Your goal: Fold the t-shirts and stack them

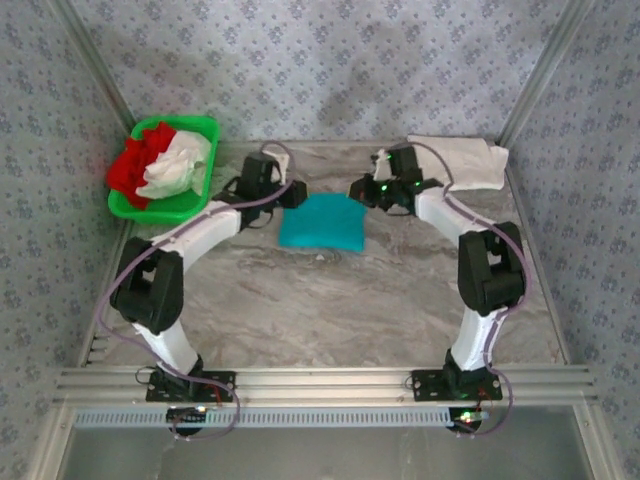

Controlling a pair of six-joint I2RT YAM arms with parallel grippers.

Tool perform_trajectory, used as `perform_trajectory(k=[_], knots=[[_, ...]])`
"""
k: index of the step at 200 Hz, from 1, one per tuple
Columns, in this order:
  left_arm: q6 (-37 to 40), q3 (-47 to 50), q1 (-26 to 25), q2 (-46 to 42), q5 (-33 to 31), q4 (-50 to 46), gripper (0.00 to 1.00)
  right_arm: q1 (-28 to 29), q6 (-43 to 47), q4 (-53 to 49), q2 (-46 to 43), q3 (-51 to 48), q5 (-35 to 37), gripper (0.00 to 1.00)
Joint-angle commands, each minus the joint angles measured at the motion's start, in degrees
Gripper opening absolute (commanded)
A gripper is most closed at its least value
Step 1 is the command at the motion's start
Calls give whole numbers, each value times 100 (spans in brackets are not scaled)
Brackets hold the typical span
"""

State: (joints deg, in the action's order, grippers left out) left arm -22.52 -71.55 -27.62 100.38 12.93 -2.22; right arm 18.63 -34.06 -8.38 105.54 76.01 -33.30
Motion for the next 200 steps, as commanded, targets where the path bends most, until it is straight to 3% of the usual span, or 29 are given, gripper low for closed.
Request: perform_trajectory(k=[1,56,83,123,170,185,200], knots=[[-326,369,137,603,194,538,28,166,-73,541,394,-271,-89,0],[-569,474,151,1451,19,926,28,50,-307,813,1433,-246,-51,0],[-656,601,213,1474,-20,938,28,17,-250,677,1228,-309,43,0],[-668,747,213,1284,-118,994,29,-427,-750,673,436,-719,129,42],[-718,711,205,1355,-62,922,29,-650,-653,239,680,-675,-67,51],[-714,730,186,1285,-115,909,28,-646,-642,241,692,-719,31,59],[-727,751,182,1277,-119,936,28,-642,-615,251,818,-655,-108,59]])
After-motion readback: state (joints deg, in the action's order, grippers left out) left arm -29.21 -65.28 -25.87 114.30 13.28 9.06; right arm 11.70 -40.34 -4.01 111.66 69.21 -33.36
